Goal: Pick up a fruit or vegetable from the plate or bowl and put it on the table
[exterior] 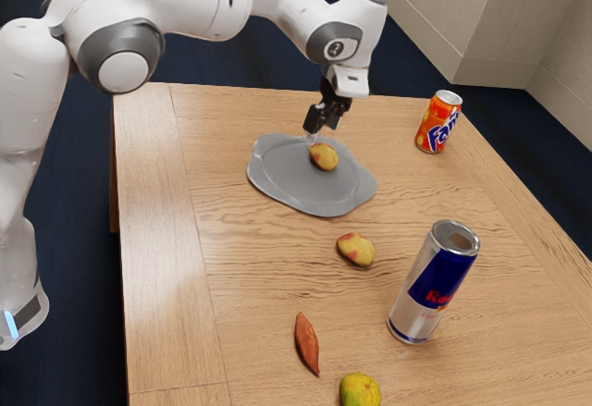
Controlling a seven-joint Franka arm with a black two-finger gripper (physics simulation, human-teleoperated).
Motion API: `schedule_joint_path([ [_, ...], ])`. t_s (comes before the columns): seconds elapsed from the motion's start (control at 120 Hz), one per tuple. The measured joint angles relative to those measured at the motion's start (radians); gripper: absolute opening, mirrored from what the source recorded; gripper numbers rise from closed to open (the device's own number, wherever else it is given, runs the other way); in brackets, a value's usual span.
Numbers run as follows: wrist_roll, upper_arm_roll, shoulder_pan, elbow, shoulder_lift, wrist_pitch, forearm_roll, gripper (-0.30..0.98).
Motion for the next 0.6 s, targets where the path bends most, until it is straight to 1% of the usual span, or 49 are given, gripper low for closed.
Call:
schedule_joint_path([
  [0.275,0.137,-0.026,0.016,0.000,0.050,0.060,-0.015,0.69],
  [0.417,0.186,-0.029,0.039,0.000,0.064,0.074,-0.032,0.69],
  [0.6,0.234,-0.039,0.045,0.000,0.082,0.083,-0.042,0.69],
])
